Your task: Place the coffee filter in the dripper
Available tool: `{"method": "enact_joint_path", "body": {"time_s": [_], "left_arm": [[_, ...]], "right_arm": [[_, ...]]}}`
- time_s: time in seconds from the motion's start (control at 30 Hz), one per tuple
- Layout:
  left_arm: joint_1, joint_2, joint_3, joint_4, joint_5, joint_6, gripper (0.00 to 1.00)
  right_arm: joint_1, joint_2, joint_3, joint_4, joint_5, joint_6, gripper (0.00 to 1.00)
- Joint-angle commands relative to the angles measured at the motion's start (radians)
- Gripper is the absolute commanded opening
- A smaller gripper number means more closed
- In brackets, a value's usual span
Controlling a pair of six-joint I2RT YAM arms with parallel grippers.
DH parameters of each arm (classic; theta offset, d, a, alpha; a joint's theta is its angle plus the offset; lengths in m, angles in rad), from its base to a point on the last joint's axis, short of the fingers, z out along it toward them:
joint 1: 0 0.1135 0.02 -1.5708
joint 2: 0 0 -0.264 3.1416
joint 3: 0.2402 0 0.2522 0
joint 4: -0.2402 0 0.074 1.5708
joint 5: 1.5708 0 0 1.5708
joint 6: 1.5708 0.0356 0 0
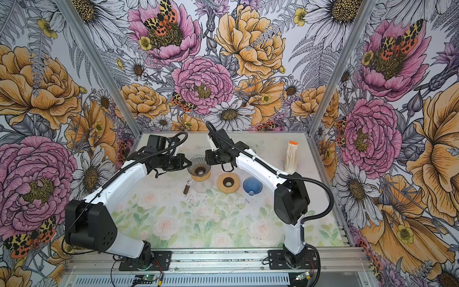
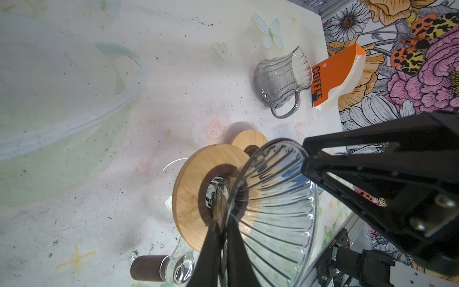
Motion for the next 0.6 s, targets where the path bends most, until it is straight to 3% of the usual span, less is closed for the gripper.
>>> {"method": "enact_joint_path", "body": {"time_s": [0.0, 0.57], "left_arm": [[0.013, 0.016, 0.032, 0.004, -0.008, -0.006, 0.09], [0.027, 0.052, 0.043, 0.005, -0.001, -0.024, 0.09]], "right_arm": [[-0.009, 0.031, 0.031, -0.015, 0.000, 0.008, 0.25], [-0.018, 0.060, 0.065, -0.017, 0.016, 0.012, 0.23]]}}
